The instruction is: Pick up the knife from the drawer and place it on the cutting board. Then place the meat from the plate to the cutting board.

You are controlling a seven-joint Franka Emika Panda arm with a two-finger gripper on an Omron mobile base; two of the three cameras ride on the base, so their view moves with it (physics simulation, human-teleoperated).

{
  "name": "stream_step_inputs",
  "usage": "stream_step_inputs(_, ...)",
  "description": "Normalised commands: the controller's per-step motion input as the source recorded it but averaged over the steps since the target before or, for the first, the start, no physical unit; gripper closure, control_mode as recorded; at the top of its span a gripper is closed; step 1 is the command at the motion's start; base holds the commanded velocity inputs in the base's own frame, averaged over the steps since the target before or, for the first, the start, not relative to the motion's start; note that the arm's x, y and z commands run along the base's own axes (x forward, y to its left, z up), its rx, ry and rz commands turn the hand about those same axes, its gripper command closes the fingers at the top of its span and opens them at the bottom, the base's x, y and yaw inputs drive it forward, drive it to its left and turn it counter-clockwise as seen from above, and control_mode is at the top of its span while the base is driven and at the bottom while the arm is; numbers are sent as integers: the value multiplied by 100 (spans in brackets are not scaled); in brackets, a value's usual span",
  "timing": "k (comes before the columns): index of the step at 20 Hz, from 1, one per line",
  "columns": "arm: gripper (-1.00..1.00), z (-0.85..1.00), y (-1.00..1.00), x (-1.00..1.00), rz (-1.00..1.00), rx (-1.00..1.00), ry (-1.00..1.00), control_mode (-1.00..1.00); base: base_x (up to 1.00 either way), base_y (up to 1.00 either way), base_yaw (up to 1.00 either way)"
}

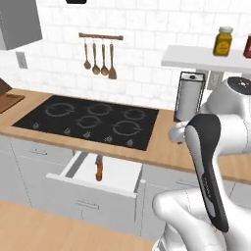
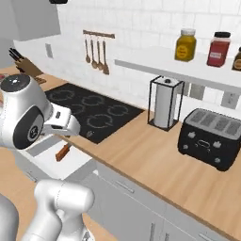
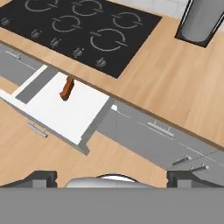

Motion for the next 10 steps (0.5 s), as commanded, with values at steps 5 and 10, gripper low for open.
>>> stream_step_inputs(5,-100,0,0,0,0,0,0,100,-13,-47,63)
stream_step_inputs(10,-100,0,0,0,0,0,0,100,1,-5,45)
